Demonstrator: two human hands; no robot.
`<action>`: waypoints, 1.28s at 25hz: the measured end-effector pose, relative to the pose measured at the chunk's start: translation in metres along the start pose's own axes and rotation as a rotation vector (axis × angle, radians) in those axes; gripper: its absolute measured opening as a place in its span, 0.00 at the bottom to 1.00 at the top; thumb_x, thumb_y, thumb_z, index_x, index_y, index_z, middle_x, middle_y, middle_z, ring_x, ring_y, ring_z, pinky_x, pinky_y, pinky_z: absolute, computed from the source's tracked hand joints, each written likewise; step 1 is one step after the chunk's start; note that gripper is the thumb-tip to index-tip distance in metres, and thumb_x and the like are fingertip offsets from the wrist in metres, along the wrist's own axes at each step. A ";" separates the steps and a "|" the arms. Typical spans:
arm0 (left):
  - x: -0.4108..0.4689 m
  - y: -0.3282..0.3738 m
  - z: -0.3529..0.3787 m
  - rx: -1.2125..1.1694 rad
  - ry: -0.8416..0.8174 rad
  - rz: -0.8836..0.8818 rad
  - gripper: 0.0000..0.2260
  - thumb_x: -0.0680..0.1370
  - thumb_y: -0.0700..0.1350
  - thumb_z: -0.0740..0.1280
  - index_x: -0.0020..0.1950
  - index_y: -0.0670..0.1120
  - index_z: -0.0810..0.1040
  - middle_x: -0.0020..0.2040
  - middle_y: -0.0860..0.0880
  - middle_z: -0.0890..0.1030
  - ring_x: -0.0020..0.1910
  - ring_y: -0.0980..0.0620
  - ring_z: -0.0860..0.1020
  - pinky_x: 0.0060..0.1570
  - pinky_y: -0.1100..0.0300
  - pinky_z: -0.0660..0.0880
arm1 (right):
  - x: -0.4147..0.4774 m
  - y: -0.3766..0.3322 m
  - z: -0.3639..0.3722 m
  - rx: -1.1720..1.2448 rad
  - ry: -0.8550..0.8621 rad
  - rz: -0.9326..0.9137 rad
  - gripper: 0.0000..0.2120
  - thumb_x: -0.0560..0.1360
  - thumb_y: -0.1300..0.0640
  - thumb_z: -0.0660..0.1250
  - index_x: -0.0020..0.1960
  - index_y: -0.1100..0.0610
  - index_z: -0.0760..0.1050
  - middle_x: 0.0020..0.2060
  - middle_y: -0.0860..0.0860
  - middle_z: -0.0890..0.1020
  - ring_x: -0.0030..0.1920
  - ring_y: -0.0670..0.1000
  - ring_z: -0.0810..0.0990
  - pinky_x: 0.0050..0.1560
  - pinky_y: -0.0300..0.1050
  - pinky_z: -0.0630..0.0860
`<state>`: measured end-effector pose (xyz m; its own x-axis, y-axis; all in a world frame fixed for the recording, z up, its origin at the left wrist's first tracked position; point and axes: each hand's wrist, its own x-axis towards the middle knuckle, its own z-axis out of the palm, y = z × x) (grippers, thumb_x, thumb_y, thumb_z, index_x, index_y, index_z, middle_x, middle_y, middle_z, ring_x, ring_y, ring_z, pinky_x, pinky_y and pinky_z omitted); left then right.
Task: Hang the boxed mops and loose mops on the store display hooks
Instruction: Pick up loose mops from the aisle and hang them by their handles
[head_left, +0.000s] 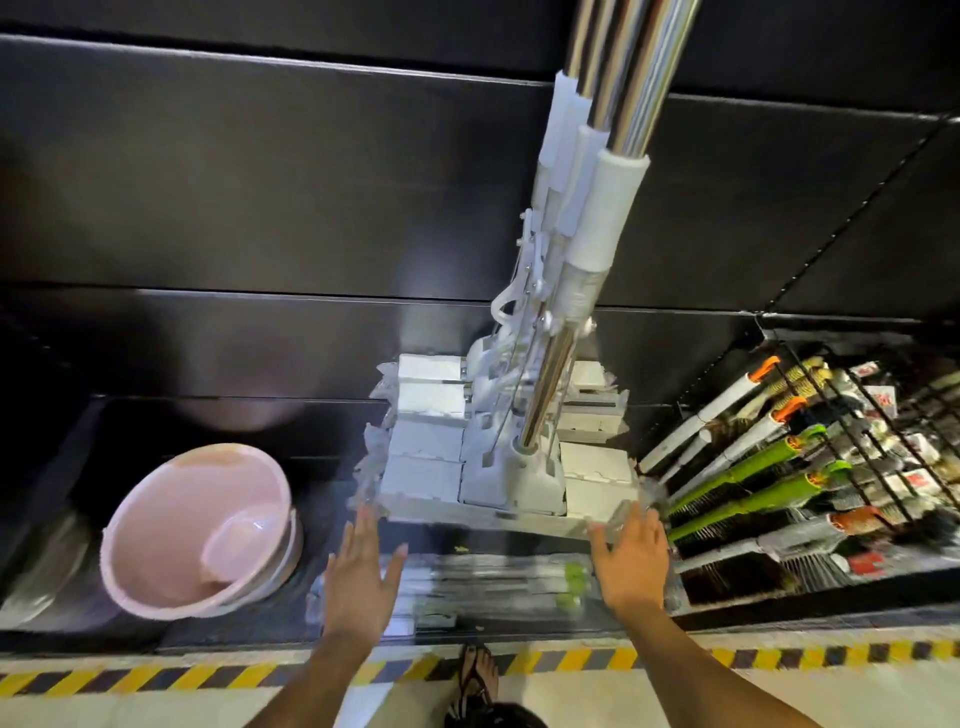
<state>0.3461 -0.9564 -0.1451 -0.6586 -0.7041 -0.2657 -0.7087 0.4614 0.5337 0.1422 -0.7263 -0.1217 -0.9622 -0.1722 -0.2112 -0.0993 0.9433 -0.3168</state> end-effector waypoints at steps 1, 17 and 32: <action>-0.010 -0.007 0.002 0.010 -0.025 -0.015 0.32 0.83 0.55 0.56 0.80 0.46 0.44 0.81 0.48 0.45 0.80 0.48 0.48 0.76 0.50 0.53 | -0.012 -0.004 0.005 -0.034 -0.009 0.014 0.36 0.80 0.41 0.56 0.78 0.63 0.50 0.77 0.62 0.55 0.77 0.59 0.52 0.76 0.49 0.48; -0.121 -0.215 -0.113 0.190 0.113 -0.114 0.33 0.82 0.60 0.52 0.80 0.47 0.41 0.81 0.50 0.43 0.80 0.48 0.46 0.76 0.49 0.48 | -0.239 -0.149 0.101 -0.186 -0.180 -0.217 0.37 0.81 0.38 0.51 0.79 0.60 0.45 0.78 0.59 0.50 0.78 0.57 0.50 0.77 0.49 0.49; -0.096 -0.169 -0.376 -0.404 1.039 0.122 0.36 0.80 0.60 0.58 0.80 0.54 0.41 0.81 0.55 0.44 0.79 0.56 0.41 0.78 0.44 0.46 | -0.271 -0.445 0.005 0.739 -0.172 -0.656 0.34 0.79 0.42 0.59 0.79 0.53 0.49 0.78 0.53 0.54 0.78 0.52 0.48 0.76 0.54 0.52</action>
<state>0.6238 -1.1700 0.0924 -0.0532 -0.8619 0.5043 -0.3952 0.4820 0.7820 0.4484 -1.1009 0.0724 -0.7181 -0.6889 0.0988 -0.3582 0.2441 -0.9012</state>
